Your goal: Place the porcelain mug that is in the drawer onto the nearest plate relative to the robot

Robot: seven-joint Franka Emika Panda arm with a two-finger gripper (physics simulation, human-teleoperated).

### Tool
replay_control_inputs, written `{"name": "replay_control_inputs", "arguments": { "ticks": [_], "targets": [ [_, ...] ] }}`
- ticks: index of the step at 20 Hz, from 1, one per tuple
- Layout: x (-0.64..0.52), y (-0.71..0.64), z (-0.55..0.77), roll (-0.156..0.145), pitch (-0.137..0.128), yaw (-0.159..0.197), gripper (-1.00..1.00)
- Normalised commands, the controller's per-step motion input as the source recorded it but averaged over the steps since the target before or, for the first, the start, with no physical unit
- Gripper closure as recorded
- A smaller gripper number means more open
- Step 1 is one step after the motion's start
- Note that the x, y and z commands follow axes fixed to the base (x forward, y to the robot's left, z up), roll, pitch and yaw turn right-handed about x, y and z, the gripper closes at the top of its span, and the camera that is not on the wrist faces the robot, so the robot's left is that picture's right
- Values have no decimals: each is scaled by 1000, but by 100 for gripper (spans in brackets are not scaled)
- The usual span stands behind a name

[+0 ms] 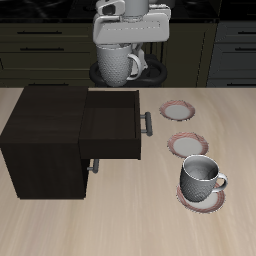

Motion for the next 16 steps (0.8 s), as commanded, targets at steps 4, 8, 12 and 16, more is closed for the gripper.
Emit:
{"name": "replay_control_inputs", "arguments": {
  "ticks": [4, 8, 12, 16],
  "targets": [
    [-470, 622, -51, 26, -26, -88, 100],
    [-373, 573, -92, 46, -10, -57, 100],
    [-340, 500, 28, 48, -14, -38, 100],
    [-401, 599, 23, -9, -63, -53, 100]
  ]
}}
